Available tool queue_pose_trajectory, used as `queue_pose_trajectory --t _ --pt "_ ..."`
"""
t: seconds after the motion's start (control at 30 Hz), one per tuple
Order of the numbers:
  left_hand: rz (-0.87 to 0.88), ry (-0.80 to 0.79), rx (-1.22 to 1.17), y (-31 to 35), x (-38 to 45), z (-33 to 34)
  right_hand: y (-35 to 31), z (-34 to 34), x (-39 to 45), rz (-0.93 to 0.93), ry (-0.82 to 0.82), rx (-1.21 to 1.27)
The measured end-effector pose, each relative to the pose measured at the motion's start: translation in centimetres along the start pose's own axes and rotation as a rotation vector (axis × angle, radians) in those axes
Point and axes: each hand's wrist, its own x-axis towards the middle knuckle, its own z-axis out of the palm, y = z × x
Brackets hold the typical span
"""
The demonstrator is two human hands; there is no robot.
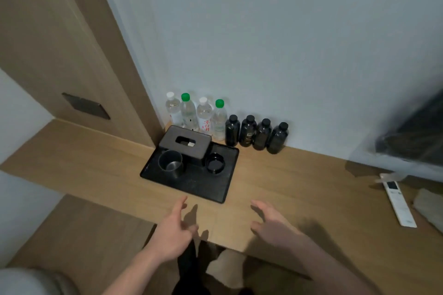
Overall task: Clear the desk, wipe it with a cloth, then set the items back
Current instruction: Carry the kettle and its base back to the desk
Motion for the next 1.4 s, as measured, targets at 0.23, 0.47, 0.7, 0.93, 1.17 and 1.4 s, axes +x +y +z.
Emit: queue_pose_trajectory --t 0.23,0.47,0.7,0.93,1.17,1.4 --pt "0.14 -0.05 0.303 3.5 -5.5 4.3 3.7 -0.5 -8.4 -0.097 0.089 0.025" --pt "0.28 -0.106 0.497 4.8 -7.6 5.6 6.3 0.0 -18.7 0.065 0.227 -0.032" --pt "0.38 -0.256 0.731 3.0 -10.8 10.6 8.7 4.4 -27.3 0.247 0.294 -0.055" --pt "0.56 -0.319 0.762 6.1 -17.9 16.4 13.4 6.6 -36.2 0.284 0.413 0.046" --pt "0.675 -0.323 0.874 10.2 -25.8 28.0 21.1 7.2 -48.0 0.316 0.55 0.009" --pt "0.763 -0.327 0.874 13.6 -37.1 42.7 34.0 8.6 -62.9 0.389 0.548 -0.001"
